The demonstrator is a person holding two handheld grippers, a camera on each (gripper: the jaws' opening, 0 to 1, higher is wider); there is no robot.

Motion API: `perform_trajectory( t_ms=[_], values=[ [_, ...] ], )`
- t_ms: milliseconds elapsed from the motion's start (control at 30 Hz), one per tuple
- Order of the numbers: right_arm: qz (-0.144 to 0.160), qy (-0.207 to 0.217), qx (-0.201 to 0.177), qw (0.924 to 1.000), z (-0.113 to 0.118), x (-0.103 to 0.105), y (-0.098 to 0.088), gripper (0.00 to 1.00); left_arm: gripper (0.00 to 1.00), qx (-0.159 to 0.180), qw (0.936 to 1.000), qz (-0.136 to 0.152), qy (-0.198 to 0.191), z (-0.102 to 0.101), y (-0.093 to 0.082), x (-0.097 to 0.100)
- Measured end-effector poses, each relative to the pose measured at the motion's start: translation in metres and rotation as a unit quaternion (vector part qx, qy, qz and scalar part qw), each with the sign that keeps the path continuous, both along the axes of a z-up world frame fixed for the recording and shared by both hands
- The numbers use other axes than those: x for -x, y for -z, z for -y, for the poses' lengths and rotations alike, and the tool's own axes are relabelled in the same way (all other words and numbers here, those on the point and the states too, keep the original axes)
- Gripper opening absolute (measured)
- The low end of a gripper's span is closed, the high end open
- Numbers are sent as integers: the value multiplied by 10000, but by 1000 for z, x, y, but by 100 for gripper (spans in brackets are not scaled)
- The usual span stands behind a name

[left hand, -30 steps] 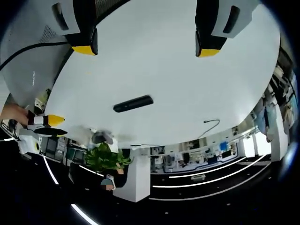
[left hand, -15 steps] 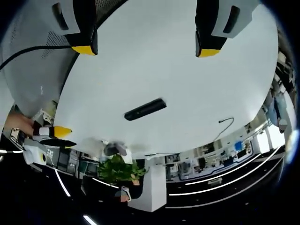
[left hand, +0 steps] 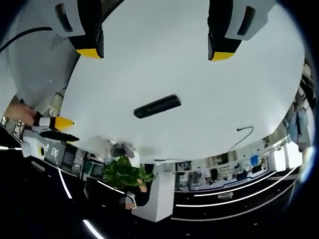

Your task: Press the specified remote control buttons in sequence, fully releasing each button before pressing the next.

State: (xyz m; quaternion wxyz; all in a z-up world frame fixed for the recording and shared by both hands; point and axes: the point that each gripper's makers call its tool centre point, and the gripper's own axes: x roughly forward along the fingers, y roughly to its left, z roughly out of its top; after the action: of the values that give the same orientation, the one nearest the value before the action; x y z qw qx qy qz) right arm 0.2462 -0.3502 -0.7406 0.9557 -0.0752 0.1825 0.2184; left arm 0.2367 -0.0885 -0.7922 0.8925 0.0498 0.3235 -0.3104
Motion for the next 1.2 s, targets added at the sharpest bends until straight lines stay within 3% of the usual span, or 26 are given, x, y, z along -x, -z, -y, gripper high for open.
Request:
perform_trajectory(
  t_ms=[233, 833, 900, 967, 1200],
  values=[
    [-19, -1, 3, 10000, 0, 0, 1, 78, 89, 188, 9998, -29, 16, 8, -8, -12],
    [-65, 15, -34, 10000, 1, 0, 2, 77, 90, 104, 9992, -70, 391, 26, -10, -26],
    [-69, 29, -59, 10000, 2, 0, 2, 77, 90, 450, 9985, -140, 267, 29, -16, -30],
    [-71, 35, -91, 9999, 2, 0, 2, 77, 90, 578, 9980, -147, 185, 29, -19, -34],
    [-65, 42, -126, 9999, 3, 0, 2, 77, 90, 383, 9987, -95, 319, 33, -15, -41]
  ],
)
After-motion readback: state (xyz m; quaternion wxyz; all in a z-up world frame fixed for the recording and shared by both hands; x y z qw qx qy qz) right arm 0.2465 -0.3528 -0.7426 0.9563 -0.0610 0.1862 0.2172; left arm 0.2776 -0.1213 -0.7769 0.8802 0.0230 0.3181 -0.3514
